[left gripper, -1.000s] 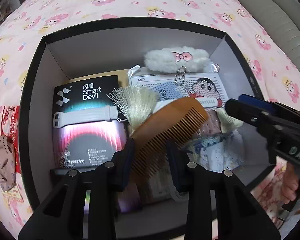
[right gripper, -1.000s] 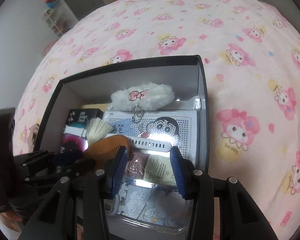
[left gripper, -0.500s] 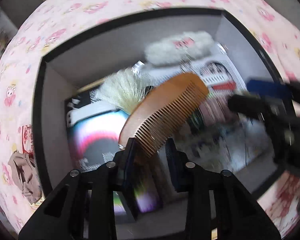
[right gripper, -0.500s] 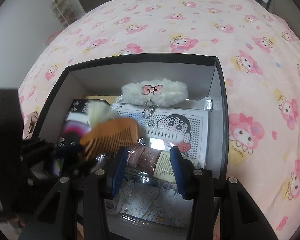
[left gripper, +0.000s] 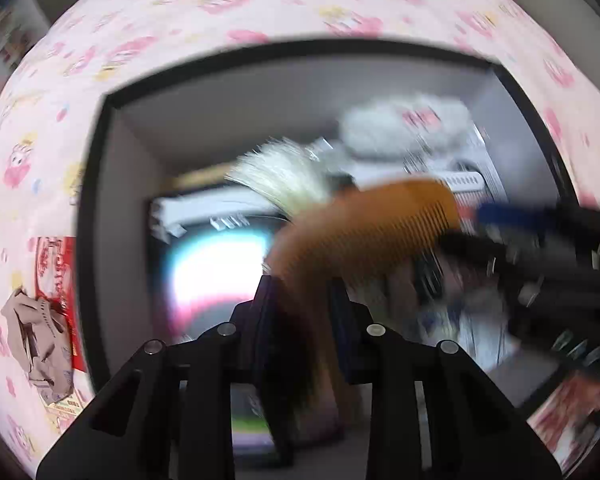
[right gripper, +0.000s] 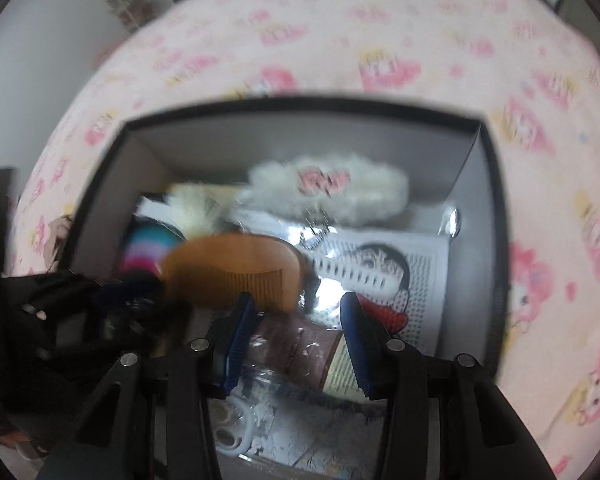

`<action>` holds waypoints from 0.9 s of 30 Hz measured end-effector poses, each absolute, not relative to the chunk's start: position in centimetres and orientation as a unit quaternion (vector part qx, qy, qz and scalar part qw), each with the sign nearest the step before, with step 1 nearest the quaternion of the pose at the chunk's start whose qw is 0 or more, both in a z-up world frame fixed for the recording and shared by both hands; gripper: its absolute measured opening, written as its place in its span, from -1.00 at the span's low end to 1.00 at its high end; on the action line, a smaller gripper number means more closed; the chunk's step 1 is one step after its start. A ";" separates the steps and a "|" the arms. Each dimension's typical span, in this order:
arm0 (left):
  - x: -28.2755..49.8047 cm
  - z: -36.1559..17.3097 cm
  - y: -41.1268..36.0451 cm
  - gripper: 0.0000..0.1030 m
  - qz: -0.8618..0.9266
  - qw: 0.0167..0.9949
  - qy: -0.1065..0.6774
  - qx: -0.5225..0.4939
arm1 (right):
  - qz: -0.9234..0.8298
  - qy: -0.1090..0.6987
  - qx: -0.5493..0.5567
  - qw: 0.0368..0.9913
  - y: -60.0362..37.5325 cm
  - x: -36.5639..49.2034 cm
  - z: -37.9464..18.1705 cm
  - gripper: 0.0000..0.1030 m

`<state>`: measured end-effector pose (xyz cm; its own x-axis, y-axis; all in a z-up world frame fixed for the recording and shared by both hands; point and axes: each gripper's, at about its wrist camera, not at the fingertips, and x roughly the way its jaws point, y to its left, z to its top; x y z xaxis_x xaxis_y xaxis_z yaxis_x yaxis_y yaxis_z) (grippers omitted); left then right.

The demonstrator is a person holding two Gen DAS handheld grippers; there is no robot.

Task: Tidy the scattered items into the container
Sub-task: 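Open the left gripper to release the comb and withdraw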

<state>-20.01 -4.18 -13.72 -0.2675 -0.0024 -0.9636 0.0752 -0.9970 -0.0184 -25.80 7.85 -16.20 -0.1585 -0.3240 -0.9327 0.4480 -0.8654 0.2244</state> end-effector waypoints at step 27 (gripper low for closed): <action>-20.4 -14.5 -6.3 -0.48 -0.796 -0.006 0.115 0.594 | -0.710 -0.045 0.624 0.322 6.3 -25.9 -16.3 -0.19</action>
<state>-20.36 -6.26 -14.54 -0.2932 0.1464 -0.9448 0.1277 -0.9734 -0.1905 -25.86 6.28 -16.26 -0.0133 -0.5134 -0.8580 0.4004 -0.7891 0.4659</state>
